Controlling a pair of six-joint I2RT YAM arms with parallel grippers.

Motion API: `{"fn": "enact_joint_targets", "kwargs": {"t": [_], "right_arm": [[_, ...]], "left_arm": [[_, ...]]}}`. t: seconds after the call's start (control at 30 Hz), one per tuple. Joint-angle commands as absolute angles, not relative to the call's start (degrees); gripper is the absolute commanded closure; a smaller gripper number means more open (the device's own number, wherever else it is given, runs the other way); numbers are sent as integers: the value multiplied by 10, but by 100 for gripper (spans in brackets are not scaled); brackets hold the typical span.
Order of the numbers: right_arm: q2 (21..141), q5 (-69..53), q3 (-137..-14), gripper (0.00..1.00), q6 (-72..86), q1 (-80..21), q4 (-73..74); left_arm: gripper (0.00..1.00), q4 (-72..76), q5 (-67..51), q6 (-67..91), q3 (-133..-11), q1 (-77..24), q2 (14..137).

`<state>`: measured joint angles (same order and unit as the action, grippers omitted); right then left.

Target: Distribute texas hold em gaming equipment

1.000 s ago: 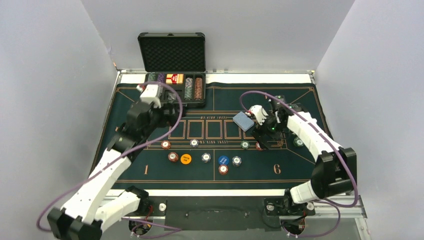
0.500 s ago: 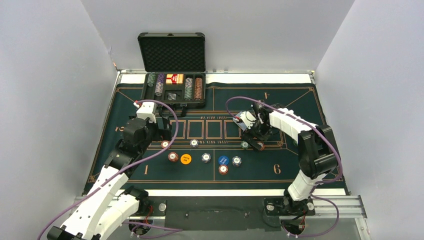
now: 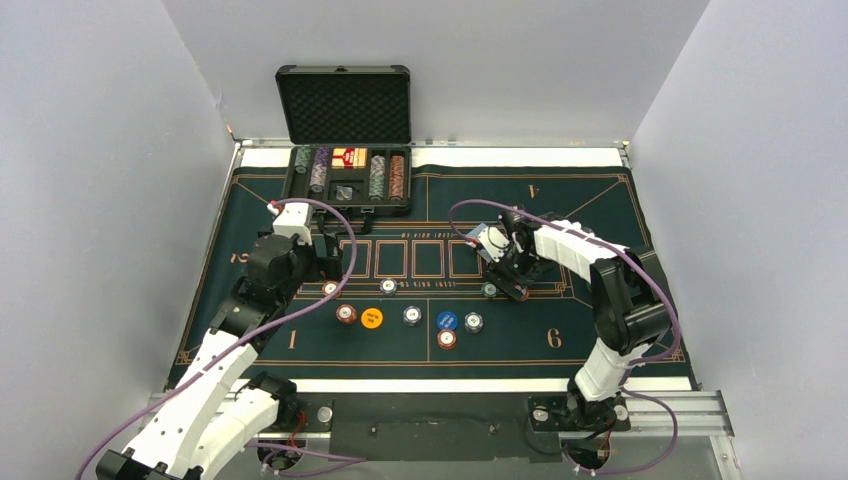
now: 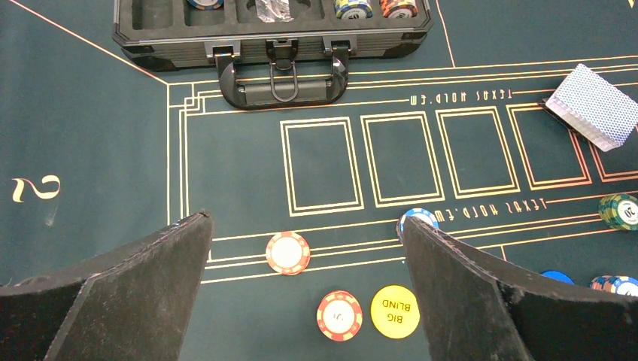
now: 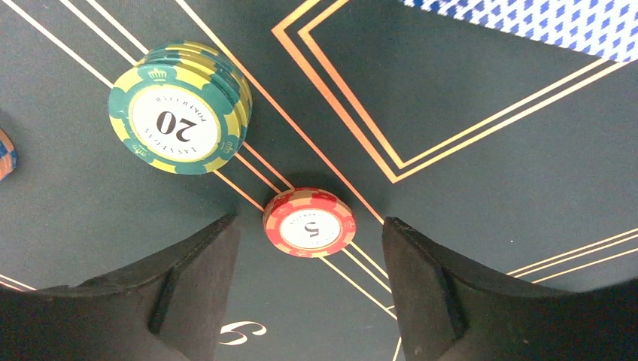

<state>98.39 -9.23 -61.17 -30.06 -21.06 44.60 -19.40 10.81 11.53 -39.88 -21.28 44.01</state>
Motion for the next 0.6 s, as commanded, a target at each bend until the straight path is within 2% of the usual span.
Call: {"fn": "enact_joint_targets", "kwargs": {"t": [0.0, 0.13, 0.27, 0.4, 0.57], "right_arm": [[993, -84, -606, 38, -293, -214, 437], [997, -87, -600, 42, -295, -214, 440], [1001, -83, -594, 53, -295, -215, 440], [1004, -73, -588, 64, -290, -216, 437], [1001, -67, -585, 84, -287, -216, 437]], "left_arm": [[3, -163, 112, 110, -413, -208, 439], [3, -163, 111, 111, -413, -207, 439], [3, -163, 111, 111, -413, -206, 439], [3, -163, 112, 110, -413, -206, 436], [3, -164, 113, 110, -413, -206, 434]]}}
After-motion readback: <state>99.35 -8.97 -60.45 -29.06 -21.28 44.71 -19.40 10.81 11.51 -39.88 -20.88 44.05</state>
